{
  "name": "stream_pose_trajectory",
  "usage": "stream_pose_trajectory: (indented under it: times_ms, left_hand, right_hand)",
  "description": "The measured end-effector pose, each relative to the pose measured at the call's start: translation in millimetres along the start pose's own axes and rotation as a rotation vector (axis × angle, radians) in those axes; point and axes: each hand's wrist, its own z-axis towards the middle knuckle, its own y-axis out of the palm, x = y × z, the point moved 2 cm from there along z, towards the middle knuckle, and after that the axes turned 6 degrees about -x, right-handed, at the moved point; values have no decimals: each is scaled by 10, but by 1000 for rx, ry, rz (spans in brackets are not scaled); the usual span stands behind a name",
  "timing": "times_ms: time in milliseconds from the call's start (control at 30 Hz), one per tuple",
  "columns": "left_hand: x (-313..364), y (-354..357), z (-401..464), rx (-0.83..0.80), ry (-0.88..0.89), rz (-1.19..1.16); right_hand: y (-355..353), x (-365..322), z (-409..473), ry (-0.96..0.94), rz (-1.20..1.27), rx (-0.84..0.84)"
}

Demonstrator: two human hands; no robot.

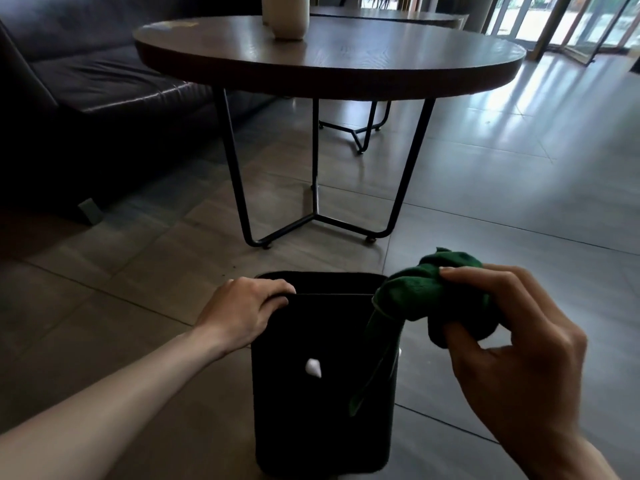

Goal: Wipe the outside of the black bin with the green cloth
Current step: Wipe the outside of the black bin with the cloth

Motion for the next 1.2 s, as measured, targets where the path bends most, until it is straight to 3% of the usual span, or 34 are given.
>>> stream_pose_trajectory:
  times_ms: [200,367,600,667,833,967,1100,1200]
  left_hand:
    - [-93,84,186,119,79,-4]
    - [-208,204,358,92,106,-54]
    - [-386,304,373,9,229,73]
    - [-408,322,427,19,231,59]
    - [-479,306,494,24,250,45]
    - [-463,283,525,15,237,25]
    - [-433,274,523,20,234,-2]
    - [-421,273,497,32,229,-12]
  right_hand:
    - [413,81,20,-47,21,13]
    - [1119,223,-105,-58,-36,-142]
    - [1862,332,-243,-12,-69,-172]
    - [2020,377,-371,-44,-102,-272]
    - [2225,551,-781,-253,-260,-535]
    - [2238,750,-1150,-534,-453,-668]
    - [2114,936,-1342,-793,-486,-747]
    - [2032,960,-1071,-829,-456,-723]
